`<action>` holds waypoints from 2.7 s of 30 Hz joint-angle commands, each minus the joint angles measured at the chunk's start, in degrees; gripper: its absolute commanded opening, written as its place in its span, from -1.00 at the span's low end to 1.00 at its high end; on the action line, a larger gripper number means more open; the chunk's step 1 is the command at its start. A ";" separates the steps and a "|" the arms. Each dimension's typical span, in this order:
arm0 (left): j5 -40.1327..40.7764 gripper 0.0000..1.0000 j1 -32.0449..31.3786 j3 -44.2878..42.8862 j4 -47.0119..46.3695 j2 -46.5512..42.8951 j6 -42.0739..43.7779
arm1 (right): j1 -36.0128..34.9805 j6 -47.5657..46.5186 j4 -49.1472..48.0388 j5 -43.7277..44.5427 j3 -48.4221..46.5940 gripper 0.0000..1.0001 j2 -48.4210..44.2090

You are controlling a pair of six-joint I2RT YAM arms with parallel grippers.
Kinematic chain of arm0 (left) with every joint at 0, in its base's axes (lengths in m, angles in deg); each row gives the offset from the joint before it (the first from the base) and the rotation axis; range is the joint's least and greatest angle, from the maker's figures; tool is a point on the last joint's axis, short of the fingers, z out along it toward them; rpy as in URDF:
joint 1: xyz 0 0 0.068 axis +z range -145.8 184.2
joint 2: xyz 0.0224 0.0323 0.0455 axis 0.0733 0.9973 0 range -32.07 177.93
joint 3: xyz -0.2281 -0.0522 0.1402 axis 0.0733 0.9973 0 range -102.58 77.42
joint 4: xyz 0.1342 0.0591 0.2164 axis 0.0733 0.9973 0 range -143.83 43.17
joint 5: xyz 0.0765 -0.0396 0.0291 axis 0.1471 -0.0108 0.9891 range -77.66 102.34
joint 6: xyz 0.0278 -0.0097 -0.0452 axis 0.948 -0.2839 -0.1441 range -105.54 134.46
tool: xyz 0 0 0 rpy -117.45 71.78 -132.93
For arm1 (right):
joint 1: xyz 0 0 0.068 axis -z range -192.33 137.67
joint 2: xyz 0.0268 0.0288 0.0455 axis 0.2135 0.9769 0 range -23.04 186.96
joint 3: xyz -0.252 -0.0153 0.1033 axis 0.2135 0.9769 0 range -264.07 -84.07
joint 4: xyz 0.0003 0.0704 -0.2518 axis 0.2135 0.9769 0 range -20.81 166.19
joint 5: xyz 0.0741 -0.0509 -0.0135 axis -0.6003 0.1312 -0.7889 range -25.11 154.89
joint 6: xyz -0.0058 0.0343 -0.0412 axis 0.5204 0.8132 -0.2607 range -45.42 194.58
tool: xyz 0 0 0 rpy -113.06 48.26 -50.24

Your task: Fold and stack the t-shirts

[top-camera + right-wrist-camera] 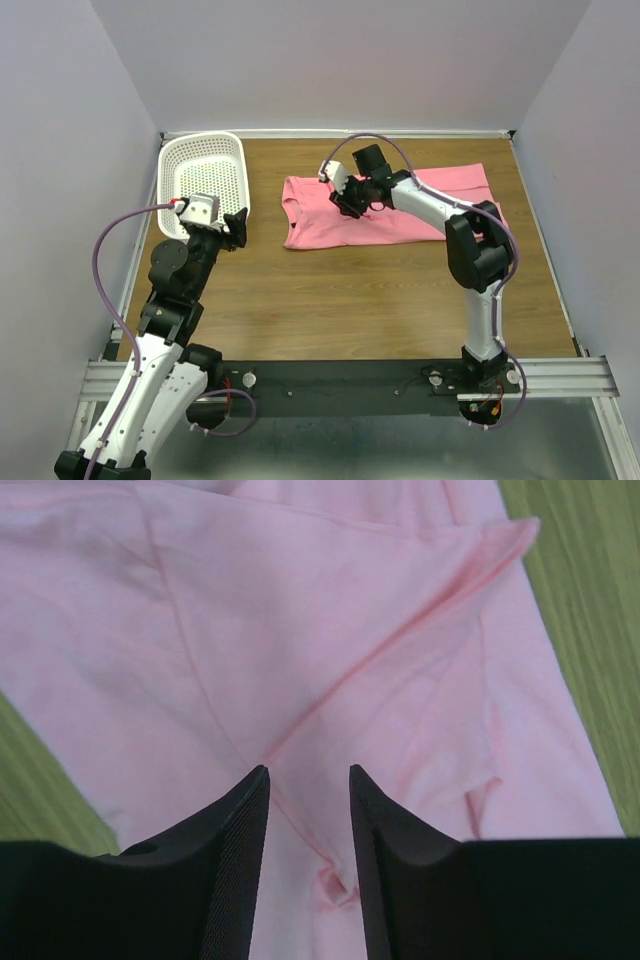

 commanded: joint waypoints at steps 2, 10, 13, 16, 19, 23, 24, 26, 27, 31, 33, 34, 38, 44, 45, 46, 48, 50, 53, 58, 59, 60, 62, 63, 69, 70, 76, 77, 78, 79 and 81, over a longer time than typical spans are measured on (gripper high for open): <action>-0.04 0.43 0.32 -0.37 -0.48 -0.19 0.37 | -1.00 -2.47 2.74 -2.61 -1.33 -0.03 2.20; -0.66 0.43 0.23 -0.37 -0.48 0.16 0.37 | -1.35 -3.08 2.91 0.38 -1.50 0.02 4.66; -0.75 0.43 0.23 -0.28 -0.48 0.25 0.37 | -1.44 -3.00 2.91 0.55 -1.68 0.02 5.01; -1.10 0.43 0.32 -0.37 -0.48 0.34 0.37 | -1.35 -3.00 2.83 0.90 -2.03 0.00 5.54; -1.27 0.43 0.23 -0.37 -0.48 0.42 0.37 | -1.44 -2.82 2.83 1.43 -2.47 -0.11 5.63; -1.45 0.43 0.32 -0.28 -0.48 0.43 0.28 | -1.35 -2.56 2.74 2.22 -3.00 -0.34 5.28; -1.45 0.43 0.23 -0.28 -0.48 0.60 0.28 | -1.35 -2.64 2.74 2.40 -3.09 -0.39 5.10; -1.54 0.43 0.23 -0.28 -0.48 0.51 0.37 | -1.35 -2.38 2.74 2.92 -3.35 -0.51 5.10; -1.62 0.43 0.32 -0.37 -0.48 0.51 0.28 | -1.35 -2.38 2.65 3.01 -3.35 -0.62 5.10; -1.63 0.43 0.32 -0.37 -0.48 0.43 0.28 | -1.35 -1.85 2.39 3.72 -3.53 -0.84 5.19; -1.63 0.43 0.32 -0.37 -0.48 0.42 0.28 | -1.26 -0.63 1.86 4.68 -3.96 -0.99 5.10; -1.63 0.43 0.32 -0.37 -0.48 0.34 0.28 | -1.26 -0.36 1.86 4.68 -3.97 -0.99 5.10; -1.71 0.43 0.23 -0.28 -0.48 0.34 0.19 | -0.47 2.44 -1.03 6.43 -4.05 -0.99 4.05; -1.89 0.43 0.23 -0.37 -0.48 0.25 0.01 | 3.66 10.18 -12.80 20.91 -1.95 -0.99 1.59; -1.89 0.43 0.23 -0.28 -0.57 0.25 -0.07 | 4.79 10.71 -13.95 22.51 -1.51 -0.97 1.24; -1.89 0.43 0.32 -0.37 -0.57 0.25 -0.16 | 5.24 12.19 -14.40 23.74 -1.77 -0.66 1.41; -1.89 0.43 0.23 -0.37 -0.83 0.34 -0.51 | 6.03 13.35 -14.40 25.60 -2.03 0.71 1.50; -4.17 0.43 0.32 -0.37 -1.27 0.34 -1.56 | 6.91 13.61 -14.49 21.83 0.16 1.00 -0.25; -8.12 0.43 0.32 0.41 -2.06 0.86 -8.75 | 7.44 14.84 -14.40 19.37 2.00 1.00 -3.23; -17.26 0.25 0.23 8.75 -6.53 2.97 -36.02 | 9.98 10.31 -13.09 0.87 8.32 1.00 -12.02; -18.23 0.14 -0.03 13.12 -9.25 4.02 -39.50 | 10.51 7.75 -10.04 -12.06 9.64 1.00 -13.69; -19.11 0.09 -0.38 14.99 -10.40 5.42 -42.84 | 10.78 4.77 -7.57 -17.85 11.14 0.97 -16.66; -15.53 0.08 -3.62 17.55 -10.94 10.34 -48.75 | 10.78 -6.30 0.43 -29.91 15.44 0.77 -18.97; -10.47 0.08 -5.47 17.64 -10.86 12.18 -50.24 | 10.78 -9.99 2.54 -32.12 16.85 0.64 -20.89; 3.20 0.17 -14.45 12.82 -9.89 29.32 -63.94 | 6.13 -18.02 3.71 -22.31 28.02 0.06 -26.27; 4.95 0.19 -14.62 12.03 -10.32 33.43 -64.58 | 5.77 -18.02 3.62 -21.60 28.72 0.11 -26.71; 11.29 0.20 -15.33 5.09 -8.32 47.59 -72.49 | 5.77 -15.75 1.51 -21.15 33.03 0.13 -29.87; 12.08 0.20 -15.24 2.29 -5.78 49.45 -73.10 | 5.77 -15.39 1.33 -21.16 33.12 0.14 -30.49; 12.87 0.19 -15.24 0.96 -5.06 51.29 -73.28 | 5.86 -15.13 1.25 -21.07 33.21 0.14 -30.67; 13.31 0.18 -15.33 -0.71 -5.05 54.27 -74.07 | 5.77 -14.86 0.98 -20.89 33.30 0.14 -30.93; 14.45 0.13 -15.24 -2.12 -4.53 56.75 -74.78 | 5.86 -14.60 0.89 -20.37 33.21 0.15 -31.37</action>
